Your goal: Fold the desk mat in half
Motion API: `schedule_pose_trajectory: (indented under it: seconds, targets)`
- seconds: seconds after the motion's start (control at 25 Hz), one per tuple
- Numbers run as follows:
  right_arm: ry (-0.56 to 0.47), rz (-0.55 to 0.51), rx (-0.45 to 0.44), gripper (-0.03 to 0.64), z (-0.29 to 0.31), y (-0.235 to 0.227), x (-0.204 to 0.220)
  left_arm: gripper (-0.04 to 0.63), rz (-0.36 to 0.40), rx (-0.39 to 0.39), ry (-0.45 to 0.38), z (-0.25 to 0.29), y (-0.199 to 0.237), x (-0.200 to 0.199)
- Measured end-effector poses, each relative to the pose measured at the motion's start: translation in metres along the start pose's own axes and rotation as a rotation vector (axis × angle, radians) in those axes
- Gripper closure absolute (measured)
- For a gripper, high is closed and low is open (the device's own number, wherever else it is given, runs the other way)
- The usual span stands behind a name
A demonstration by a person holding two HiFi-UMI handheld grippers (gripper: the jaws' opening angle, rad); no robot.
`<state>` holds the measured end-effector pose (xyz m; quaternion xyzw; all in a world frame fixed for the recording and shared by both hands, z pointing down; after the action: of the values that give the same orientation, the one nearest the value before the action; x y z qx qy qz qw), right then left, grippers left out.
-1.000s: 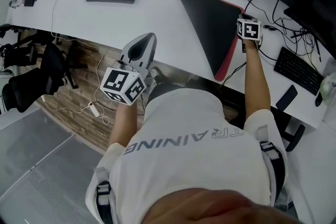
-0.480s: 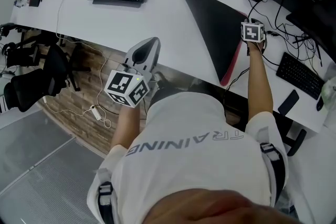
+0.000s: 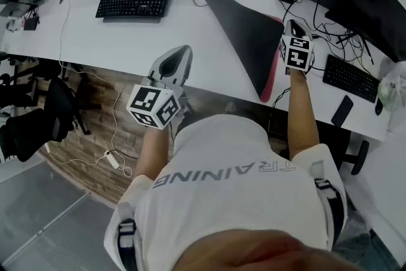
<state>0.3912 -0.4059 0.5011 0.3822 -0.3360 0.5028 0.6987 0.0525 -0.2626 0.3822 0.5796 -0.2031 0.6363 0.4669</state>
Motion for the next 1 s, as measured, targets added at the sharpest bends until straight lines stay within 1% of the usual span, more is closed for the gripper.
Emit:
schedule_pose_trajectory:
  seconds: [0.2, 0.44, 0.56, 0.8, 1.0]
  targets:
    - [-0.13, 0.083, 0.003, 0.592, -0.065, 0.01, -0.041, 0.568, 0.029, 0.054, -0.034, -0.008, -0.002, -0.018]
    - [-0.247, 0.143, -0.003, 0.593, -0.132, 0.03, -0.062, 0.568, 0.07, 0.092, -0.072, -0.023, -0.001, -0.032]
    - [-0.293, 0.15, -0.006, 0.594, -0.161, 0.046, -0.07, 0.568, 0.087, 0.113, -0.087, -0.032, 0.0, -0.038]
    - [-0.373, 0.124, 0.013, 0.594, -0.214, 0.071, -0.096, 0.568, 0.132, 0.139, -0.115, -0.044, 0.003, -0.051]
    - [-0.424, 0.123, 0.027, 0.594, -0.244, 0.084, -0.114, 0.568, 0.159, 0.163, -0.134, -0.048, 0.005, -0.061]
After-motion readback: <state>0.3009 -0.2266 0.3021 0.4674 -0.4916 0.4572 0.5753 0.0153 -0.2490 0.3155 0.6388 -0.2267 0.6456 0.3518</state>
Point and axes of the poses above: the fingertips, and each gripper's own axes: z forward along the fingers, y to its left, x out of its underside, the point moved 5 cm from there along -z, backward along the fingers, and after that the axes turned 1 degree about -z, right-handed, at the moved point
